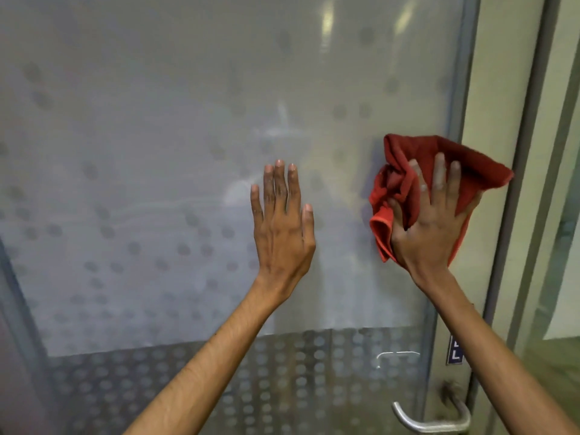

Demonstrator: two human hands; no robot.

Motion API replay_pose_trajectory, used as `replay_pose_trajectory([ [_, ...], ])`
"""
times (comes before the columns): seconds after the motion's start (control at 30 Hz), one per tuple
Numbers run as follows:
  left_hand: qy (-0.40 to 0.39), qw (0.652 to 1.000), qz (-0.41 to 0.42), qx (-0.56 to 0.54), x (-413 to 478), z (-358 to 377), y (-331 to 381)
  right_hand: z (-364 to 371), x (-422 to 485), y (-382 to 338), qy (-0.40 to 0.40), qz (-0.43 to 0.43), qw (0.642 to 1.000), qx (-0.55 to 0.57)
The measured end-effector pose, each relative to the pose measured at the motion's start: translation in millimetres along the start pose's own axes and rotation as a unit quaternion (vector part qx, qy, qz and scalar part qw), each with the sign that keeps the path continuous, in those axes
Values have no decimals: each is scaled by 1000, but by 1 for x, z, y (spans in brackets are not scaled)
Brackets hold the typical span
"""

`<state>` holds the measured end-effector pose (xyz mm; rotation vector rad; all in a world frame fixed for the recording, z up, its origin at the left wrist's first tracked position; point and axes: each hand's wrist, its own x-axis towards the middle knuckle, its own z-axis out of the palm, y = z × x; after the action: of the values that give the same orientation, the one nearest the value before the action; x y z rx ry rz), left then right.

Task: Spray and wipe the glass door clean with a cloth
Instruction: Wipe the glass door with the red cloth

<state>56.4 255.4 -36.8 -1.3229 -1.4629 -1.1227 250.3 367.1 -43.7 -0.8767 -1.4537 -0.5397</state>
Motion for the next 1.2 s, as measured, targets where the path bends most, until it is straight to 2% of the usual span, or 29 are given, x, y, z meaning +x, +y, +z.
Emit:
replay_pose_trajectory([
  [0.17, -6, 1000, -20, 8, -26, 4, -4, 7, -43, -20, -18, 52, 998, -10],
  [0.37, -6, 999, -27, 27, -35, -11, -39, 19, -50, -71, -7, 124, 992, 3],
  [0.73, 15, 997, -56, 59, -40, -47, -117, 34, -50, -188, -30, 67, 996, 42],
  [0.97, 26, 993, -80, 85, -45, -80, -182, 44, -51, -270, -40, -5, 998, 43],
  [1.2, 16, 991, -86, 103, -48, -117, -246, 57, -52, -355, -48, -25, 997, 49],
])
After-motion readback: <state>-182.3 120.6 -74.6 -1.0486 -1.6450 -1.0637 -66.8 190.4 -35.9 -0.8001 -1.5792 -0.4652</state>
